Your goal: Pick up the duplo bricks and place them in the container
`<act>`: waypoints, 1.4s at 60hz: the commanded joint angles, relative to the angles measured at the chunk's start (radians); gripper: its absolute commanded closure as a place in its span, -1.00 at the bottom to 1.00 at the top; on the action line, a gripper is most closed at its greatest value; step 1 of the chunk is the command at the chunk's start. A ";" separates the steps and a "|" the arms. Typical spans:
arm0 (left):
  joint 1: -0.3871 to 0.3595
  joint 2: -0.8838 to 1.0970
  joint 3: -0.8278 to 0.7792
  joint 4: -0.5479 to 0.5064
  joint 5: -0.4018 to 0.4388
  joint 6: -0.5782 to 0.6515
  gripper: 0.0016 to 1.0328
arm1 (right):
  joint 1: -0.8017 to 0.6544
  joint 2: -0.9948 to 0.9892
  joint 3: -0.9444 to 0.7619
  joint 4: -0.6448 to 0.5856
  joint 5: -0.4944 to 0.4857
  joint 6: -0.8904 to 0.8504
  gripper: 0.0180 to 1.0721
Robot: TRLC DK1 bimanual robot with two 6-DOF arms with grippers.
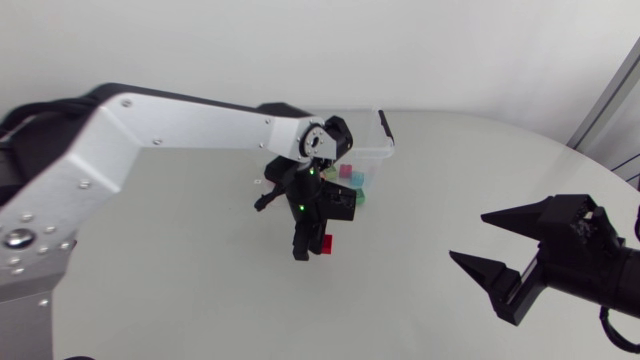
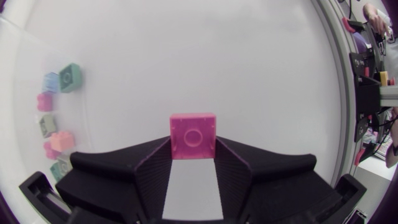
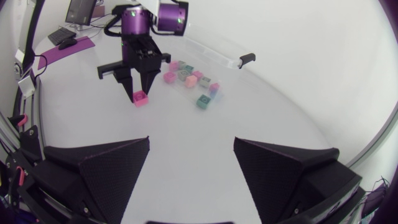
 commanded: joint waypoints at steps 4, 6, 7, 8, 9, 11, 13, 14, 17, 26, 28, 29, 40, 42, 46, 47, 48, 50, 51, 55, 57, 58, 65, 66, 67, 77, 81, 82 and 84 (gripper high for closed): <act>-0.003 -0.211 -0.032 -0.011 0.044 -0.045 0.50 | -0.036 -0.032 -0.034 -0.007 -0.011 -0.033 -0.86; 0.000 -0.234 -0.030 -0.011 0.052 -0.053 0.50 | -0.044 -0.039 -0.036 -0.007 -0.011 -0.033 -0.87; 0.002 -0.252 -0.026 -0.011 0.058 -0.060 0.50 | -0.047 -0.043 -0.036 -0.004 -0.011 -0.031 -0.88; 0.010 -0.271 -0.018 -0.009 0.067 -0.069 0.50 | -0.055 -0.049 -0.036 -0.001 -0.011 -0.031 -0.88; 0.016 -0.280 -0.012 -0.006 0.068 -0.077 0.49 | -0.059 -0.052 -0.037 0.001 -0.013 -0.028 -0.88; 0.025 -0.294 0.002 0.006 0.073 -0.096 0.49 | -0.064 -0.058 -0.037 0.002 -0.013 -0.027 -0.88; 0.043 -0.302 0.022 0.018 0.082 -0.117 0.49 | -0.064 -0.065 -0.037 0.007 -0.011 -0.024 -0.88; 0.049 -0.303 0.028 0.023 0.087 -0.125 0.49 | -0.064 -0.066 -0.037 0.008 -0.011 -0.022 -0.88; 0.076 -0.305 0.051 0.060 0.098 -0.161 0.48 | -0.065 -0.078 -0.039 0.014 -0.007 -0.016 -0.88; 0.155 -0.295 0.057 0.308 0.094 -0.330 0.42 | -0.087 -0.121 -0.048 0.017 0.003 -0.011 -0.88; 0.163 -0.289 0.059 0.341 0.088 -0.353 0.41 | -0.095 -0.126 -0.050 0.016 0.003 -0.013 -0.88; 0.169 -0.280 0.062 0.374 0.071 -0.373 0.40 | -0.098 -0.128 -0.051 0.017 0.003 -0.013 -0.88; 0.211 -0.177 0.132 0.492 -0.005 -0.479 0.36 | -0.121 -0.146 -0.066 0.016 0.003 -0.018 -0.88; 0.217 -0.154 0.139 0.526 -0.033 -0.494 0.24 | -0.124 -0.146 -0.069 0.017 0.004 -0.018 -0.88; 0.224 -0.117 0.139 0.583 -0.111 -0.510 -0.57 | -0.124 -0.152 -0.074 0.027 0.013 -0.018 -0.88; 0.226 -0.116 0.137 0.586 -0.114 -0.513 -0.64 | -0.124 -0.160 -0.077 0.030 0.019 -0.016 -0.88; 0.230 -0.111 0.134 0.592 -0.122 -0.527 -0.87 | -0.124 -0.161 -0.077 0.031 0.021 -0.016 -0.88; 0.234 -0.114 0.125 0.595 -0.128 -0.537 -0.91 | -0.124 -0.167 -0.082 0.042 0.029 -0.013 -0.88; 0.234 -0.121 0.116 0.595 -0.134 -0.542 -0.91 | -0.124 -0.174 -0.085 0.047 0.036 -0.011 -0.88; 0.229 -0.157 0.085 0.603 -0.165 -0.568 -0.91 | -0.124 -0.190 -0.097 0.071 0.052 0.002 -0.88; 0.223 -0.193 0.051 0.627 -0.191 -0.579 -0.91 | -0.122 -0.210 -0.106 0.088 0.067 0.010 -0.89; 0.221 -0.205 0.037 0.638 -0.200 -0.582 -0.91 | -0.122 -0.215 -0.109 0.094 0.070 0.013 -0.89; 0.212 -0.325 -0.079 0.732 -0.324 -0.628 -0.91 | -0.124 -0.276 -0.151 0.168 0.124 0.044 -0.90; 0.211 -0.346 -0.099 0.743 -0.346 -0.628 -0.91 | -0.124 -0.281 -0.154 0.172 0.127 0.045 -0.90; 0.211 -0.352 -0.104 0.746 -0.349 -0.629 -0.91 | -0.122 -0.284 -0.157 0.177 0.130 0.047 -0.90; 0.229 -0.536 -0.277 0.798 -0.386 -0.663 -0.91 | -0.124 -0.292 -0.197 0.226 0.164 0.047 -0.90; 0.237 -0.622 -0.366 0.848 -0.393 -0.657 -0.91 | -0.124 -0.292 -0.211 0.248 0.190 0.044 -0.90; 0.240 -0.670 -0.415 0.888 -0.396 -0.651 -0.91 | -0.125 -0.293 -0.215 0.248 0.200 0.045 -0.90; 0.241 -0.713 -0.455 0.904 -0.398 -0.651 -0.91 | -0.127 -0.298 -0.220 0.248 0.205 0.045 -0.90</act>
